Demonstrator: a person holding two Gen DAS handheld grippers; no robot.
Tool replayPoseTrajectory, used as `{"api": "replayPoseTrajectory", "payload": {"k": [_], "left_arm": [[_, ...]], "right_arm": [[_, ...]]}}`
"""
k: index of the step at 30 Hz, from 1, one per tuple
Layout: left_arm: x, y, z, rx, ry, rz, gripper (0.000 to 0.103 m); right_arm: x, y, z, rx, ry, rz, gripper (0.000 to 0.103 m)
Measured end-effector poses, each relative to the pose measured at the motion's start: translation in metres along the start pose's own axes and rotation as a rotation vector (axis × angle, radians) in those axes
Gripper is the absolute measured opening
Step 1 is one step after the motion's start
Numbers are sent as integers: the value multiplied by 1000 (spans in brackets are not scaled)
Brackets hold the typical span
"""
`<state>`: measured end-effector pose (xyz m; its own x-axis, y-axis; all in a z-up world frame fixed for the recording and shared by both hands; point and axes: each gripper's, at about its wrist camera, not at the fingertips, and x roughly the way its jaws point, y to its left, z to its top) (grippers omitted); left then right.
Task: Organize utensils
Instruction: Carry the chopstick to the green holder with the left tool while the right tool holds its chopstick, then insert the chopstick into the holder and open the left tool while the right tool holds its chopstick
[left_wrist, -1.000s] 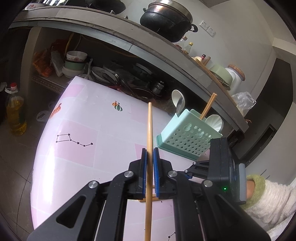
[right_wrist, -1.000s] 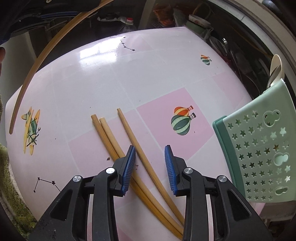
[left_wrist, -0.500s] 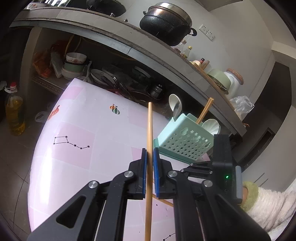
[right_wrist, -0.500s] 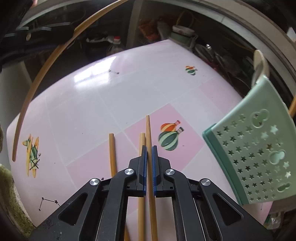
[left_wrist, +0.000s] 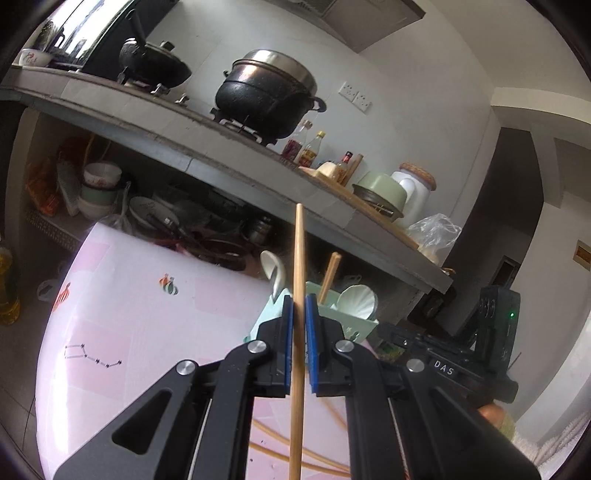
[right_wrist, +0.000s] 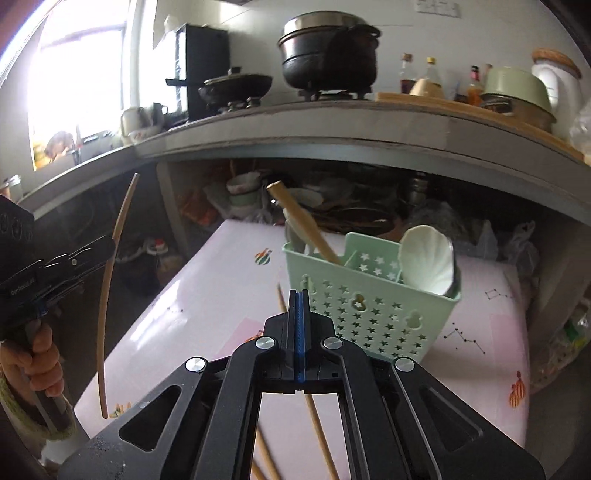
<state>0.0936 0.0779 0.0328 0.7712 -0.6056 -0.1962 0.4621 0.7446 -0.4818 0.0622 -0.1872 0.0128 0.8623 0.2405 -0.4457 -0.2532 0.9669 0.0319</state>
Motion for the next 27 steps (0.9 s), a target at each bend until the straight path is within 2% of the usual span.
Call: {"api": "replayPoseTrajectory", "payload": {"k": [4, 8, 11, 13, 17, 20, 24, 27], "left_arm": [[7, -22, 16, 51, -19, -43, 6], [16, -34, 19, 73, -4, -54, 6], [21, -35, 15, 62, 21, -45, 6], [24, -33, 13, 50, 30, -41, 6], [24, -33, 10, 44, 28, -30, 6], [21, -33, 10, 53, 12, -25, 6], [15, -32, 11, 61, -8, -25, 6], [11, -32, 12, 73, -20, -29, 6]], "right_arm": [[-1, -17, -8, 92, -5, 17, 0], [11, -17, -18, 62, 89, 51, 0], [29, -14, -30, 40, 192, 102, 11], [49, -13, -39, 26, 256, 125, 26], [98, -6, -53, -13, 377, 166, 26], [130, 2, -61, -60, 422, 160, 26], [165, 16, -69, -146, 469, 125, 24], [172, 26, -71, -216, 447, 91, 21]]}}
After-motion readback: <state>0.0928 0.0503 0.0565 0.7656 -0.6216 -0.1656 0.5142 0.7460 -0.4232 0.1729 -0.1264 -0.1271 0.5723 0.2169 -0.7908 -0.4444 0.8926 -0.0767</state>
